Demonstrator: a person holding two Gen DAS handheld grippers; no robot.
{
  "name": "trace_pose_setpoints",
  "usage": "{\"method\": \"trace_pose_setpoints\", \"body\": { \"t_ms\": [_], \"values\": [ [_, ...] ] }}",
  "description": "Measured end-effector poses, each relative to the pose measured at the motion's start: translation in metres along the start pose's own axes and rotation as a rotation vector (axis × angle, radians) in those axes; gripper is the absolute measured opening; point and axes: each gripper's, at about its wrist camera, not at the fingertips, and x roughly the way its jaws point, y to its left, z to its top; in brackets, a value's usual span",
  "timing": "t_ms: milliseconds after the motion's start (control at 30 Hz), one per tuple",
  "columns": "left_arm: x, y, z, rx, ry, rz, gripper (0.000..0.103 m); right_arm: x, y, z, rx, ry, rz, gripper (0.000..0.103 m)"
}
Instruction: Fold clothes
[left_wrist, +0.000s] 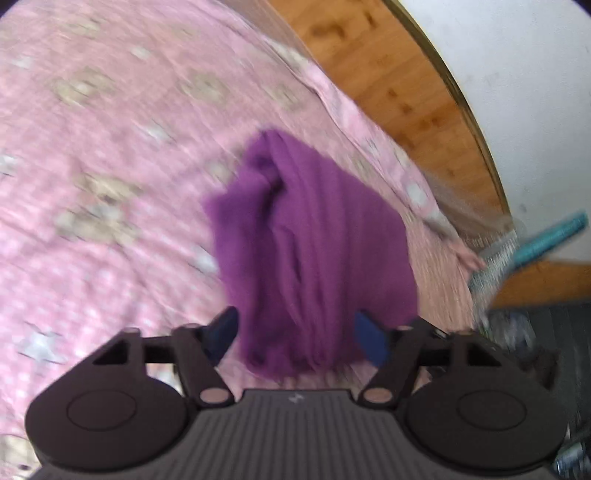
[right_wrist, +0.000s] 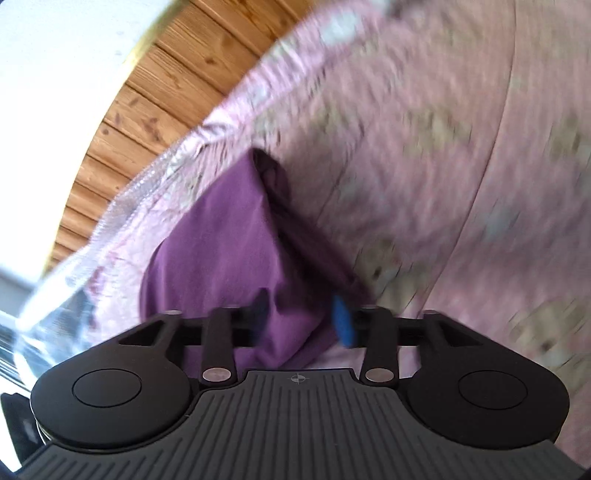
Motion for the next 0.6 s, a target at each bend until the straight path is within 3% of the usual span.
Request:
{"method": "trace_pose_setpoints", "body": {
  "t_ms": [100, 133, 167, 200, 267, 333, 467, 533, 600],
  "values": [
    [0.020, 0.014, 0.015, -0.059, -0.017, 0.041, 0.075, 0.009, 0.008, 0.010, -0.083, 0.005, -0.007, 0.068],
    [0.028, 0.013, 0.021, -0.050, -0.016, 0.035, 0.071, 0.013, 0.006, 0.010, -0.070, 0.017, 0.010, 0.061],
    [0.035, 0.011, 0.026, -0.037, -0.015, 0.025, 0.070, 0.017, 0.003, 0.009, -0.057, 0.030, 0.026, 0.045],
    [0.042, 0.009, 0.032, -0.024, -0.013, 0.016, 0.066, 0.021, 0.001, 0.009, -0.045, 0.042, 0.042, 0.037],
    [0.059, 0.002, 0.042, 0.021, 0.039, 0.000, 0.008, 0.029, -0.005, 0.008, -0.019, 0.067, 0.075, 0.031],
    [0.071, -0.004, 0.054, 0.073, 0.078, -0.008, 0.007, 0.036, -0.010, 0.008, 0.006, 0.092, 0.108, 0.022],
    [0.072, -0.019, 0.087, 0.173, 0.066, -0.024, 0.007, 0.027, -0.010, 0.000, 0.098, 0.092, 0.124, 0.009],
    [0.076, -0.020, 0.097, 0.180, 0.089, 0.001, 0.007, 0.023, -0.004, -0.010, 0.128, 0.108, 0.110, 0.007],
    [0.083, -0.013, 0.091, 0.190, 0.168, 0.039, 0.011, 0.024, 0.004, -0.022, 0.068, 0.113, 0.043, 0.007]
  ]
}}
